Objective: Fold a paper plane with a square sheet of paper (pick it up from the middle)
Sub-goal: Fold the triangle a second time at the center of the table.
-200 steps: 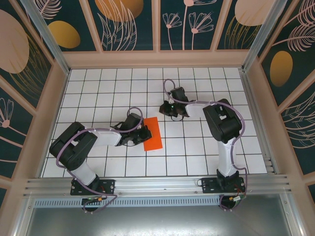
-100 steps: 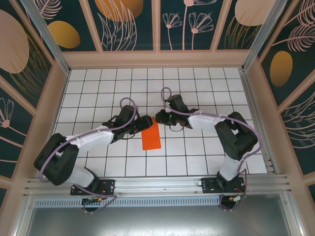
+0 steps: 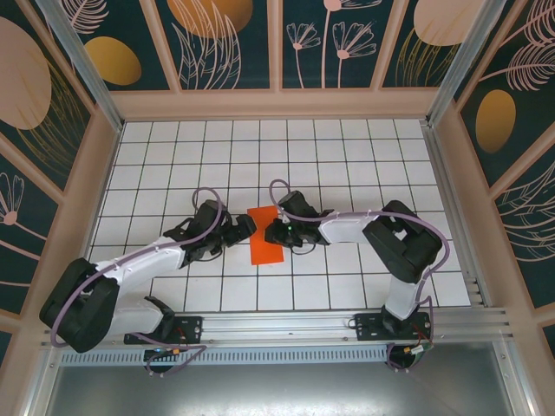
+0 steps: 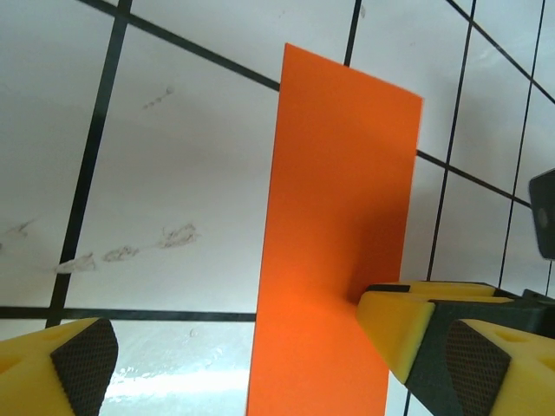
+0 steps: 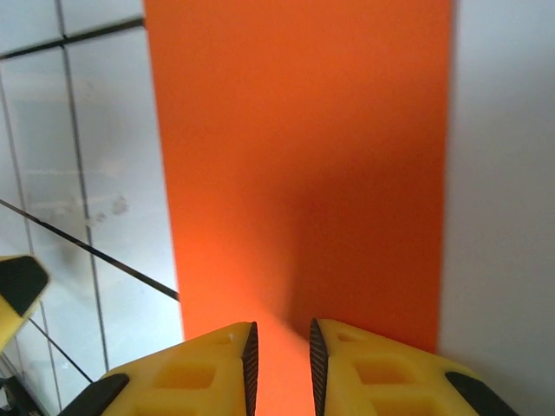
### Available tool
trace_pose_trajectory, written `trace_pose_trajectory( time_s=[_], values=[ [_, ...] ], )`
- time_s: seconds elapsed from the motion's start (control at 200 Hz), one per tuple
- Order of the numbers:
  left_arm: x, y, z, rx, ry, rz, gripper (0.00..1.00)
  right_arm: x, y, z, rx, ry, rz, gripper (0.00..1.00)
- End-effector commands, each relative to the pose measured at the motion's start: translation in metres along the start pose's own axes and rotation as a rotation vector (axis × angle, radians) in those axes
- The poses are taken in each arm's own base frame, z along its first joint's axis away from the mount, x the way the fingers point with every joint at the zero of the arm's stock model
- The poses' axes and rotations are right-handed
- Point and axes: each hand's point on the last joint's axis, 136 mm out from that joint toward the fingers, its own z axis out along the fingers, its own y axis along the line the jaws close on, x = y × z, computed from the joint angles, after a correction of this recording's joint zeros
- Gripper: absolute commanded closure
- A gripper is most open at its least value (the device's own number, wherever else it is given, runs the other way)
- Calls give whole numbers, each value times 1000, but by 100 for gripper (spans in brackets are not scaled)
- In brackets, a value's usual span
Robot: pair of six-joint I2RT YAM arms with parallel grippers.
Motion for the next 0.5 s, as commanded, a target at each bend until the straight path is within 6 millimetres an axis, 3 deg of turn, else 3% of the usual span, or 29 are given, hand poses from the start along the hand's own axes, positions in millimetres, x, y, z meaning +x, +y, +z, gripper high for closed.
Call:
trace_pose_trajectory(
  time_s=[0.0, 0.14, 0.29, 0.495],
  values=[
    [10, 1, -2, 26, 39, -21, 1, 14, -12, 7, 27, 11, 54, 74],
    [24, 2, 1, 59, 89, -31, 4, 16, 3, -1, -40, -1, 81, 75],
    [36, 1, 2, 76, 127, -33, 7, -14, 21, -19, -58, -81, 39, 76],
    [48, -1, 3, 96, 165, -102, 23, -44, 9, -15, -22, -119, 38, 78]
  ],
)
